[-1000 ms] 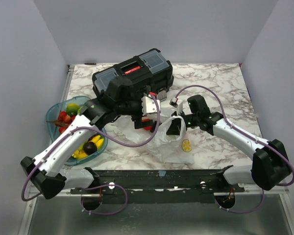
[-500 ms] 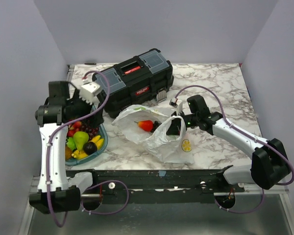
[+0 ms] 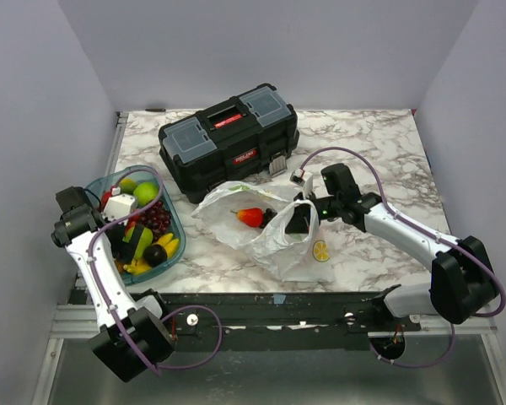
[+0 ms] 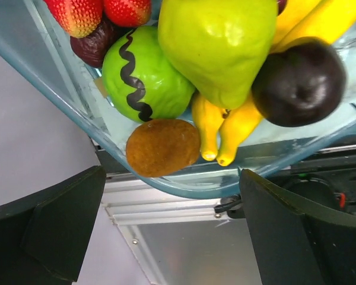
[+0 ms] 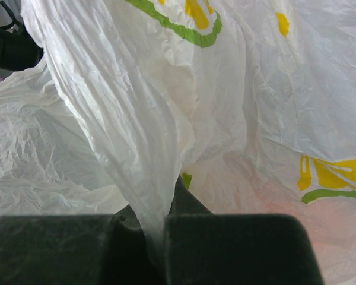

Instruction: Place the fake fruits into the plastic bag and tie a complex knot

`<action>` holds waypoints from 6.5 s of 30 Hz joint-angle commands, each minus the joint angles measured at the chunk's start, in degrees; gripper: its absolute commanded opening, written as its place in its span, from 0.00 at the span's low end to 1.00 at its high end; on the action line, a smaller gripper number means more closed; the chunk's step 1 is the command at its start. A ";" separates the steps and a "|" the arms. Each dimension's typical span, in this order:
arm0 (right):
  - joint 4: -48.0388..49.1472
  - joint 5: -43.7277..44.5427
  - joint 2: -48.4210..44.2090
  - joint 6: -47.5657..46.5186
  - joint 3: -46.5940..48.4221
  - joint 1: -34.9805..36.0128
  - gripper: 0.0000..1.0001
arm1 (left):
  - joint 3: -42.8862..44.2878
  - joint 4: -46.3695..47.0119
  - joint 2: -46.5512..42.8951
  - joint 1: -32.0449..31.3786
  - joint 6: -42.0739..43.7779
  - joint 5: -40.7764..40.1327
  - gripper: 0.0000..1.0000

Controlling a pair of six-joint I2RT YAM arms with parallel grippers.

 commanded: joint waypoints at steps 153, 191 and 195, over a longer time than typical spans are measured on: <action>-5.79 -3.81 7.07 -1.86 11.44 -1.55 0.01 | 42.38 24.68 32.84 -85.46 -14.84 2.49 0.49; -6.32 9.78 1.97 -3.62 23.46 -4.86 0.83 | 35.97 36.98 22.25 -85.02 -37.56 -3.78 0.00; -7.29 13.15 -1.28 -4.81 25.39 -8.61 0.93 | 36.53 36.91 23.28 -85.02 -40.41 -6.02 0.00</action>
